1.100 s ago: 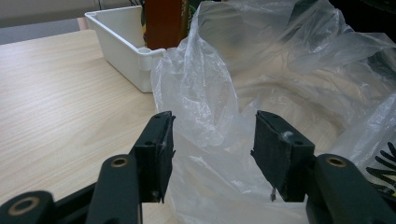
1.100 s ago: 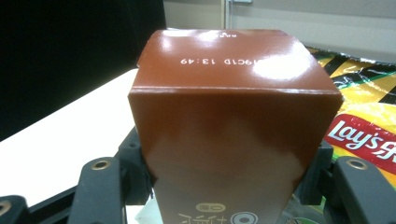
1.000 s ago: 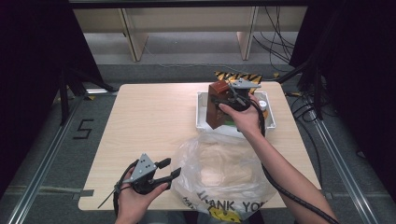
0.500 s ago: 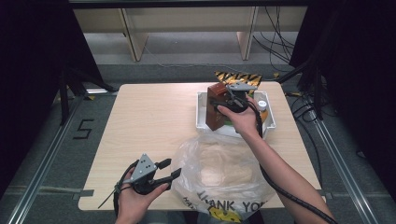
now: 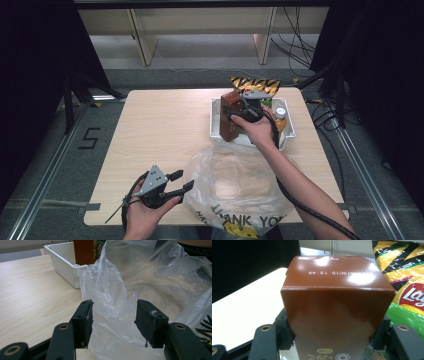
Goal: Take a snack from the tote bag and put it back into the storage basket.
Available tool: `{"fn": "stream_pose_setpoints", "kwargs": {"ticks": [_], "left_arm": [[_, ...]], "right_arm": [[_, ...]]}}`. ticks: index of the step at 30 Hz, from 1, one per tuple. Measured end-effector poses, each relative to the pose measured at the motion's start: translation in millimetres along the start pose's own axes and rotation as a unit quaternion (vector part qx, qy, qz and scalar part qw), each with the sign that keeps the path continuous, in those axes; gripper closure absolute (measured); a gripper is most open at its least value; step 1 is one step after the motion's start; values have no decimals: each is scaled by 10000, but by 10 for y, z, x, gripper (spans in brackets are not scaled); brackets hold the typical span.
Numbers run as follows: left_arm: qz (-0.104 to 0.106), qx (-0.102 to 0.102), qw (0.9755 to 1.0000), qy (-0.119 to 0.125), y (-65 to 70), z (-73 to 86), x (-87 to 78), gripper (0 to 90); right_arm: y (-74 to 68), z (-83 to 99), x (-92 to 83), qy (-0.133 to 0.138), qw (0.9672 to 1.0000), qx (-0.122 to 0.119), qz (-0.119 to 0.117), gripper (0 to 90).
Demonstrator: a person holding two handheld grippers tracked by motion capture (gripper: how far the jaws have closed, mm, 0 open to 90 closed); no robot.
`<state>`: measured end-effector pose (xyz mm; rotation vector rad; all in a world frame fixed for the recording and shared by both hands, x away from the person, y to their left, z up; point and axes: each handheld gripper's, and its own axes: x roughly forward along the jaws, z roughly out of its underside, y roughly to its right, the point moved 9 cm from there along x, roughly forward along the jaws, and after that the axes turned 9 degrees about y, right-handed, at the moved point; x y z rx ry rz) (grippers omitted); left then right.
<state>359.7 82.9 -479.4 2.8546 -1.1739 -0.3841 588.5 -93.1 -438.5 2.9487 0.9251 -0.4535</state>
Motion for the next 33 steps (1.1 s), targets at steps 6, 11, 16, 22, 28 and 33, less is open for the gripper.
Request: {"fn": "stream_pose_setpoints", "kwargs": {"ticks": [6, 11, 16, 22, 28, 33], "left_arm": [[-34, 13, 10000, -46, -2, 9, -4, 470], [-46, -39, 10000, -56, 0, 15, -2, 470], [-46, -38, 10000, -53, 2, 14, -3, 470], [-52, -36, 10000, -58, -5, 16, -3, 470], [-51, -38, 10000, -56, -8, 14, -3, 469], [-12, 7, 10000, 14, -13, -7, 1, 468]], "right_arm": [[-5, 46, 21, -46, 10000, 4, 6, 381], [-4, 105, 45, -108, 9999, -9, 7, 380], [-25, 152, 49, -180, 9998, 8, -20, 377], [-25, 165, 68, -172, 9998, -68, -1, 371], [-53, 144, 50, -177, 9998, -23, -70, 321], [-80, 93, 15, -133, 9999, -18, -70, 269]]}}
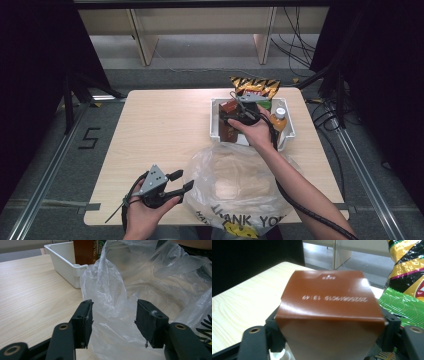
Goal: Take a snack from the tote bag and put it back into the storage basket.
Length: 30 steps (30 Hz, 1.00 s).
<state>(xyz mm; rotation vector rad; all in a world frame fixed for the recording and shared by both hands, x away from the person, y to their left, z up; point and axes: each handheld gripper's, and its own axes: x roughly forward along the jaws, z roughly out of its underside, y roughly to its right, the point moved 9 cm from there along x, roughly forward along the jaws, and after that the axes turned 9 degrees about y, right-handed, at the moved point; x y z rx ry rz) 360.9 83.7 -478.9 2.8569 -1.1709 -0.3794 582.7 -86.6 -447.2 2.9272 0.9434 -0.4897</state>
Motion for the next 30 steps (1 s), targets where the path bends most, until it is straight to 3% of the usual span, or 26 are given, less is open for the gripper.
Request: {"fn": "stream_pose_setpoints", "kwargs": {"ticks": [1, 2, 9, 10, 12, 16, 23, 25, 30], "left_arm": [[-29, 0, 10000, -14, -4, -1, -6, 468], [-59, -64, 10000, -15, 1, 1, -8, 468], [10, 22, 10000, 62, 17, -29, -5, 468], [-25, 28, 10000, 63, 17, -38, -13, 468], [-63, -28, 9999, 119, 21, -61, -18, 468], [-60, 27, 9997, 253, 0, -133, -18, 468], [-165, 136, 9993, 313, -63, -230, -5, 468], [-172, 133, 9992, 336, -86, -247, 16, 468], [-207, 168, 9990, 358, -173, -338, 85, 483]], "right_arm": [[19, -11, -7, 38, 9999, -88, 29, 263], [6, -17, -18, 34, 10000, -39, -4, 251], [20, -78, -147, 69, 10000, -9, -17, 224], [48, -101, -178, 126, 9998, -140, -18, 223], [32, -135, -251, 191, 9998, 1, -32, 223], [40, -190, -413, 291, 9995, 15, -123, 221], [120, -314, -657, 594, 9981, 76, -130, 257], [137, -305, -702, 578, 9982, -23, -152, 275], [172, -245, -784, 559, 9982, 105, -174, 385]]}}
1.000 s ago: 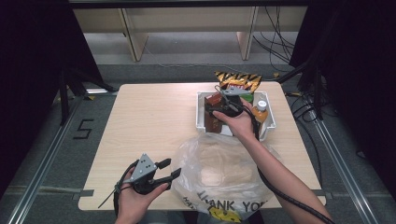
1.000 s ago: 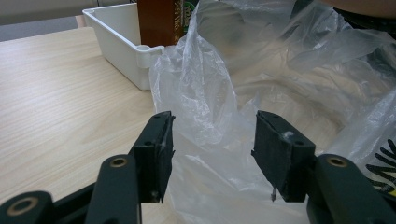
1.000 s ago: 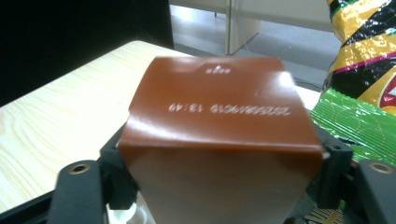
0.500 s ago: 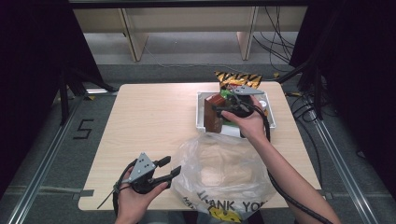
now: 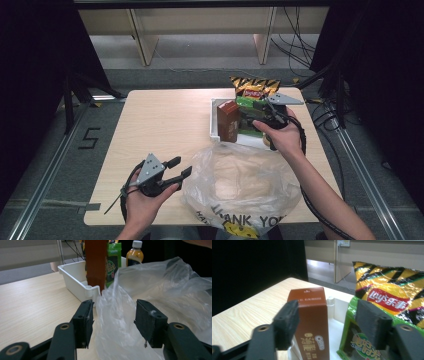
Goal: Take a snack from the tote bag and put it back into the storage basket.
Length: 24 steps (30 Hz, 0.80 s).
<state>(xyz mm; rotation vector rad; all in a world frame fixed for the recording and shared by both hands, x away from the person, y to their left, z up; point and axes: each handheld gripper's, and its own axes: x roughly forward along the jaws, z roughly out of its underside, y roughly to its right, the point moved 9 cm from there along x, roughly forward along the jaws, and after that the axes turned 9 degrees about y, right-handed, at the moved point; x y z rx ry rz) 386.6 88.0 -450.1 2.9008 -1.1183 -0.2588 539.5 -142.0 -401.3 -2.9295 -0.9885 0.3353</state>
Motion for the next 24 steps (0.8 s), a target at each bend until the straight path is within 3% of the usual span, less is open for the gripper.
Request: {"fn": "stream_pose_setpoints", "kwargs": {"ticks": [2, 3, 5, 6, 9, 10, 12, 14, 16, 18, 19, 20, 23, 24], "left_arm": [[20, -29, 10000, 23, -23, -44, 45, 501], [47, -26, 10000, 41, -32, -67, 71, 510], [64, -27, 10000, 53, -58, -101, 125, 520], [90, -36, 9999, 84, -68, -117, 155, 522], [104, 9, 9999, 75, -97, -162, 223, 528], [119, 38, 9999, 96, -111, -183, 253, 530], [135, 22, 9998, 124, -133, -217, 302, 535], [123, -57, 9998, 119, -160, -253, 358, 539], [73, 16, 9999, 94, -194, -279, 400, 544], [35, 13, 9999, 111, -234, -311, 456, 550], [32, 8, 9999, 120, -250, -324, 480, 552], [-4, 44, 9999, 92, -269, -336, 497, 554], [-42, 78, 9999, 72, -318, -384, 556, 564], [-45, 97, 9999, 78, -331, -404, 576, 565]], "right_arm": [[40, 16, -27, 30, 10000, -46, -48, 428], [43, 27, -51, -12, 10000, 72, 1, 450], [76, 43, -73, -4, 10000, 5, -27, 507], [105, 50, -85, 17, 9999, -62, 115, 535], [114, 80, -121, -64, 9999, -78, 70, 616], [131, 73, -117, 33, 9998, -170, 84, 640], [120, 98, -132, -58, 9999, -108, 77, 677], [109, 104, -137, -39, 9999, -78, 108, 717], [133, 92, -133, 10, 9995, -294, 123, 760], [103, 101, -130, -21, 9997, -207, 132, 804], [122, 98, -127, -5, 9993, -342, 136, 823], [103, 109, -112, -39, 9997, -245, 80, 835], [132, 106, -78, -22, 9992, -378, 115, 856], [123, 119, -69, -70, 9995, -295, 80, 857]]}}
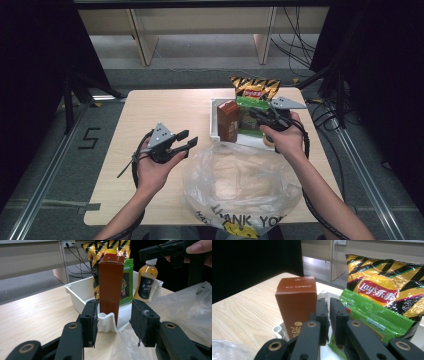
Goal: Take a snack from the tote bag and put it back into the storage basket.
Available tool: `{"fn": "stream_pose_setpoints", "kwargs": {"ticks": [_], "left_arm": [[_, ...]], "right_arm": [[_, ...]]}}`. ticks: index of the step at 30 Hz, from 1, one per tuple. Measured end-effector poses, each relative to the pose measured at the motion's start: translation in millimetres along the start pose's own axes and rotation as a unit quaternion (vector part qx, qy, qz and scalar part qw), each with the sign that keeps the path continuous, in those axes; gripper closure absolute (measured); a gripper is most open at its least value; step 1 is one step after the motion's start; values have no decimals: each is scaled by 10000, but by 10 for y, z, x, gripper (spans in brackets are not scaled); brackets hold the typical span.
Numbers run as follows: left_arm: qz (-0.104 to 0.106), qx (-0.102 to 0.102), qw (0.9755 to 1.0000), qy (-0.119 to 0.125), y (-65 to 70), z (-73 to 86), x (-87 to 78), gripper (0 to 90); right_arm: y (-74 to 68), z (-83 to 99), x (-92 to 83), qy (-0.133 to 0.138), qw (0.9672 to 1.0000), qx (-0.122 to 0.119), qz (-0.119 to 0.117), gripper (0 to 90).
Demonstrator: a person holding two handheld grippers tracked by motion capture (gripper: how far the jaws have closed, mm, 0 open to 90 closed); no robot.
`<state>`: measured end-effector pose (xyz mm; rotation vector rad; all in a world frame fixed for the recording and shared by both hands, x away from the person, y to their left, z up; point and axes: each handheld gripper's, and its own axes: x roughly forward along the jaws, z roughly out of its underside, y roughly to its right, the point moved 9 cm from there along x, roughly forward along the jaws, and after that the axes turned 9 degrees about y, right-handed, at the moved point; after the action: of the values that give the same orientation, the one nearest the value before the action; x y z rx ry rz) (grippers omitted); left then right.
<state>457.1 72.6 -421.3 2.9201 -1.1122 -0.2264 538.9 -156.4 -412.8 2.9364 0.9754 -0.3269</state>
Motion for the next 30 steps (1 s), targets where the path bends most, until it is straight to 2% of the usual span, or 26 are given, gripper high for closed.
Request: {"fn": "stream_pose_setpoints", "kwargs": {"ticks": [1, 2, 3, 4, 5, 6, 7, 9, 10, 11, 13, 15, 16, 17, 20, 21, 22, 25, 26, 27, 28, 30], "left_arm": [[-4, 13, 10000, -5, -14, -18, 16, 567], [-20, 27, 10000, -2, -26, -36, 33, 567], [-32, 24, 10000, -2, -39, -51, 49, 566], [-42, 41, 10000, -9, -54, -63, 67, 568], [-43, 48, 10000, -4, -63, -74, 88, 569], [-55, 28, 10000, 0, -68, -83, 109, 569], [-51, 42, 10000, 0, -74, -91, 127, 569], [-31, 28, 10000, -13, -75, -93, 159, 568], [-31, 25, 10000, -29, -79, -91, 177, 567], [-46, 12, 10000, -26, -81, -91, 190, 567], [-45, 29, 10000, -41, -92, -94, 210, 567], [-56, 32, 10000, -70, -98, -97, 237, 568], [-49, 30, 10000, -58, -102, -100, 259, 568], [-60, 29, 10000, -68, -109, -101, 280, 568], [-63, 6, 10000, -70, -122, -111, 338, 570], [-56, -6, 10000, -75, -123, -116, 363, 572], [-59, -14, 10000, -78, -123, -120, 378, 574], [-51, 15, 9999, -111, -143, -134, 445, 596], [-35, 15, 9999, -137, -148, -140, 483, 610], [-19, 36, 9999, -161, -155, -150, 520, 631], [8, 43, 9998, -168, -161, -163, 561, 649], [17, -1, 9998, -209, -165, -188, 639, 696]], "right_arm": [[11, 0, 2, 2, 10000, -13, 74, 858], [3, 3, 19, 3, 10000, 23, 11, 858], [13, -7, 32, 79, 9999, -11, 75, 860], [12, -3, 36, 19, 10000, -49, 10, 862], [5, 2, 39, -17, 10000, 26, 36, 862], [-4, -1, 45, -18, 10000, -32, -21, 866], [-4, -15, 65, 73, 9999, 21, 108, 867], [-2, -15, 77, 18, 9999, -104, 40, 867], [-19, -4, 75, -68, 10000, -50, -2, 868], [-9, -10, 94, -10, 9999, -120, -20, 869], [-31, 1, 97, -48, 10000, 37, 13, 871], [-9, -10, 115, -12, 9999, -106, -24, 872], [-5, -8, 110, -47, 10000, -60, 52, 872], [-14, -5, 117, -68, 10000, 1, 32, 871], [40, -18, 135, -27, 9998, -199, 37, 870], [20, -3, 136, -82, 10000, -31, 33, 870], [29, -13, 154, -23, 10000, -51, 41, 870], [31, -6, 159, -85, 9999, 48, 112, 873], [61, -13, 166, -61, 9999, -88, 103, 881], [50, -7, 179, -109, 9999, 33, 93, 892], [66, -13, 196, -73, 9999, -41, 76, 900], [89, -17, 227, -92, 9999, -3, 138, 900]]}}
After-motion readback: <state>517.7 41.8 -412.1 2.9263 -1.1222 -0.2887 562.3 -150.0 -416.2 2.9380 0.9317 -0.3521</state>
